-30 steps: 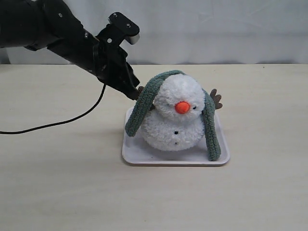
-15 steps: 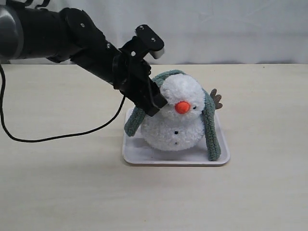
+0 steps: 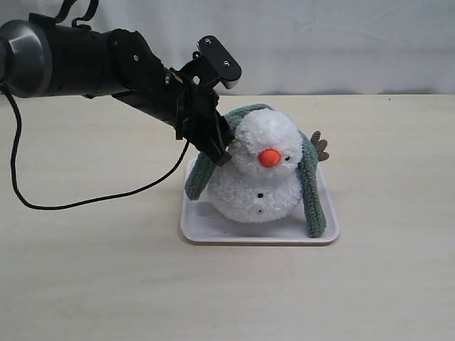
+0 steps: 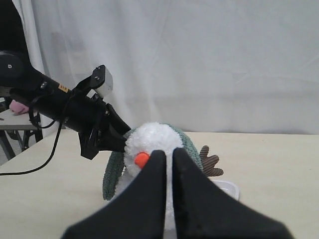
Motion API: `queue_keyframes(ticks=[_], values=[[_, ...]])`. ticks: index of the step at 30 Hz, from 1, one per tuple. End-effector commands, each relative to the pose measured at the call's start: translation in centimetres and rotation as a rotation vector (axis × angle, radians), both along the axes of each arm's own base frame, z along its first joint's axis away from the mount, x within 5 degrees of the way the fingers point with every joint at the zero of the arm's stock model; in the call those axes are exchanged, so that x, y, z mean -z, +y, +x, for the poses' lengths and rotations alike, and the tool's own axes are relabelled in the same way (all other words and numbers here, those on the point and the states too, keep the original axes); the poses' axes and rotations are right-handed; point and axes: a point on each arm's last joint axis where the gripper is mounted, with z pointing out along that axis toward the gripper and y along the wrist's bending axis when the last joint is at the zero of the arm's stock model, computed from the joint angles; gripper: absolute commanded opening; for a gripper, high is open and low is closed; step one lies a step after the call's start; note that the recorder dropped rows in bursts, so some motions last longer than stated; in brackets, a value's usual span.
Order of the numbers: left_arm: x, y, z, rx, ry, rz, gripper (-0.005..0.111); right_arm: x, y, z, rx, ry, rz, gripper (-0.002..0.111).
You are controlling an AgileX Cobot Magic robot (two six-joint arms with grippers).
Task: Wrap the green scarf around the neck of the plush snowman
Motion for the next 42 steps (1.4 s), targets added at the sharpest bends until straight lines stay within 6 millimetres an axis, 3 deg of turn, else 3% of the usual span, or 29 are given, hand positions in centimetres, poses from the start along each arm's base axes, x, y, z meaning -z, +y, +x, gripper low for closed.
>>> queue_keyframes(ticks=[1,7,11,18,22,28,33,42], values=[[-0.2,0.1,0.2,-0.006,-0.001,-0.002,0.024,0.2,0.0,0.0,-0.002,0.003,-0.011,0.004],[-0.3,0.1,0.1,-0.004,0.001,-0.002,0.000,0.2,0.0,0.0,-0.002,0.003,-0.011,0.004],[-0.3,0.1,-0.1,0.006,0.021,0.005,0.000,0.2,0.0,0.0,-0.001,0.002,-0.013,0.004],[-2.8,0.4,-0.7,-0.021,0.005,-0.060,0.000,0.2,0.0,0.0,-0.001,0.002,-0.013,0.004],[-3.2,0.4,-1.0,-0.101,0.077,-0.118,0.000,0.2,0.0,0.0,-0.001,0.002,-0.013,0.004],[-2.0,0.4,-1.4,-0.158,0.219,-0.121,0.000,0.2,0.0,0.0,-0.001,0.002,-0.013,0.004],[0.2,0.1,-1.6,-0.190,0.338,-0.091,0.000,0.2,0.0,0.0,-0.004,0.004,-0.013,0.004],[2.2,-0.3,-1.3,-0.191,0.371,-0.062,0.000,0.2,0.0,0.0,-0.004,0.004,-0.013,0.004]])
